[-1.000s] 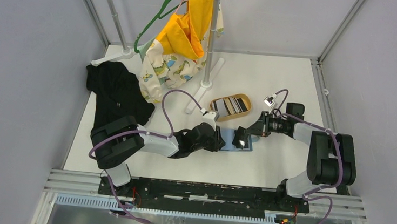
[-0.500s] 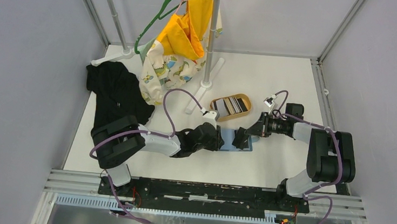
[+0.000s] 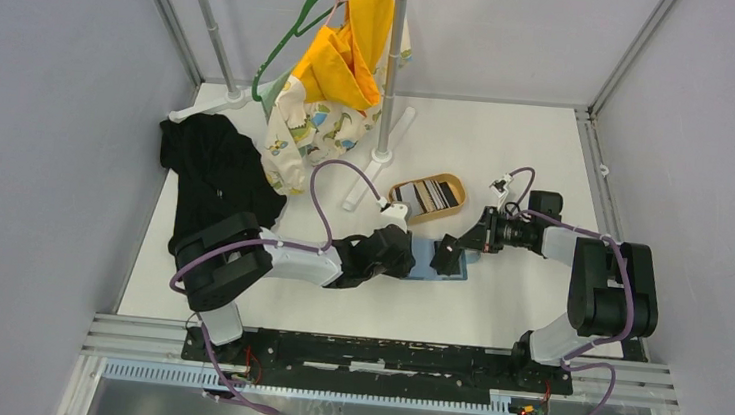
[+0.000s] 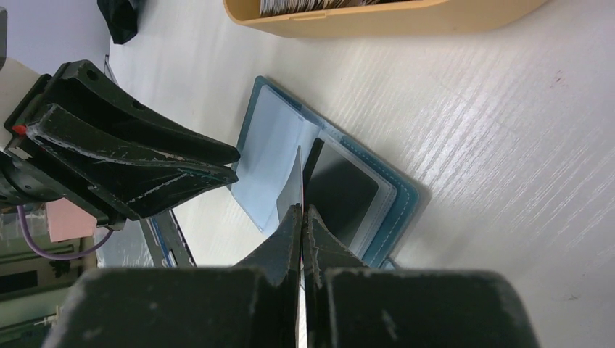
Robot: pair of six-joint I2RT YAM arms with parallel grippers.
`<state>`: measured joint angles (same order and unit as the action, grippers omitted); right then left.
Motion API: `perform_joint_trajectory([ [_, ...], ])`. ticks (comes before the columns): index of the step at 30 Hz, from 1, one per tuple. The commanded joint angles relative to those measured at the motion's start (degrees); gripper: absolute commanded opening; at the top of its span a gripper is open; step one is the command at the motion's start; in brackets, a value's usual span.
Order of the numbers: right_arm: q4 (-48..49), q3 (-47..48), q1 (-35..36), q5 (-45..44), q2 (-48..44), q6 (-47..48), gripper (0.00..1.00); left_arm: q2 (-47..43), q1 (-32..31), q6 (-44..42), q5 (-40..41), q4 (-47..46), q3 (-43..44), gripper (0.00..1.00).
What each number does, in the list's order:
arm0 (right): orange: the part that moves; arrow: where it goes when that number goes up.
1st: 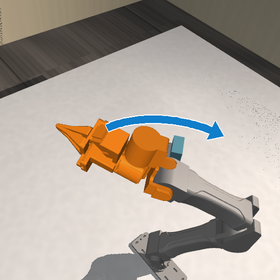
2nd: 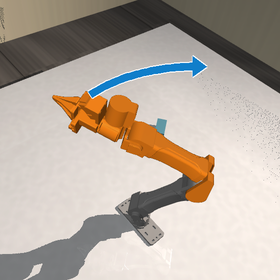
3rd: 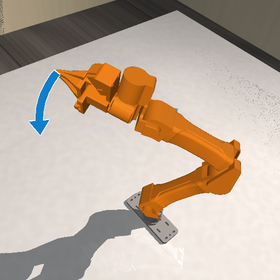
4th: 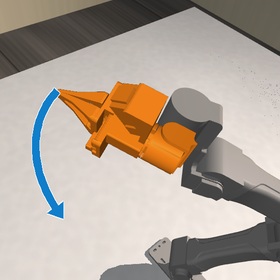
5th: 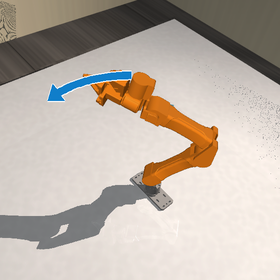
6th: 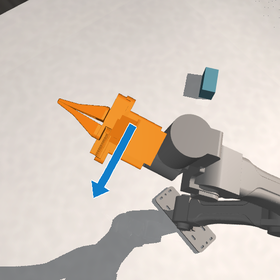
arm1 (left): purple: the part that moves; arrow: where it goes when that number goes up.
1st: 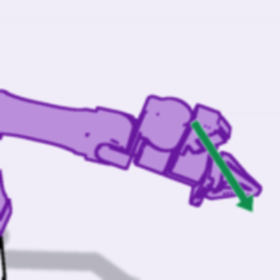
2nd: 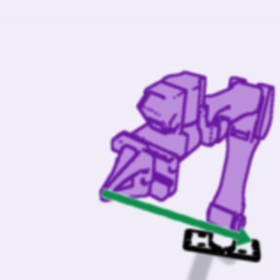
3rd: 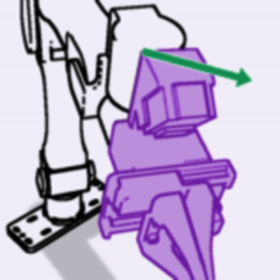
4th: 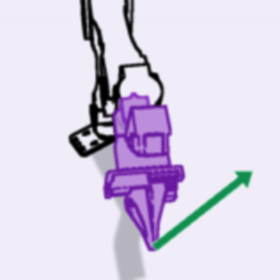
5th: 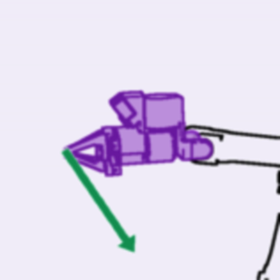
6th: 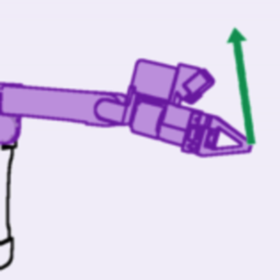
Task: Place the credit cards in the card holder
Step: Insert the credit card into the card holder.
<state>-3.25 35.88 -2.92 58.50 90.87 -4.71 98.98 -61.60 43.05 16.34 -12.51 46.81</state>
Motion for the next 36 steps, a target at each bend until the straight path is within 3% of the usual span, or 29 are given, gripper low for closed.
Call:
perform_joint_trajectory([
  [1, 4.65, 0.22, 1.27, -2.38, 0.63, -2.82, 0.0, 0.53, -0.35, -1.97, 3.53, 3.38, 2.56, 0.3],
  [16, 1.04, 2.5, 2.62, -1.99, 4.12, -3.38, 0.0, 1.17, -0.35, -3.32, 3.96, 5.31, 2.76, 0.3],
  [28, 8.72, -0.36, 4.19, -2.62, 1.27, -8.72, 0.0, 1.48, -0.27, -3.53, 4.12, 5.31, 2.69, 0.3],
  [36, 0.25, 2.94, 6.13, -3.26, 5.6, -3.76, 0.0, 1.42, -0.29, -3.66, 4.06, 5.22, 2.59, 0.3],
])
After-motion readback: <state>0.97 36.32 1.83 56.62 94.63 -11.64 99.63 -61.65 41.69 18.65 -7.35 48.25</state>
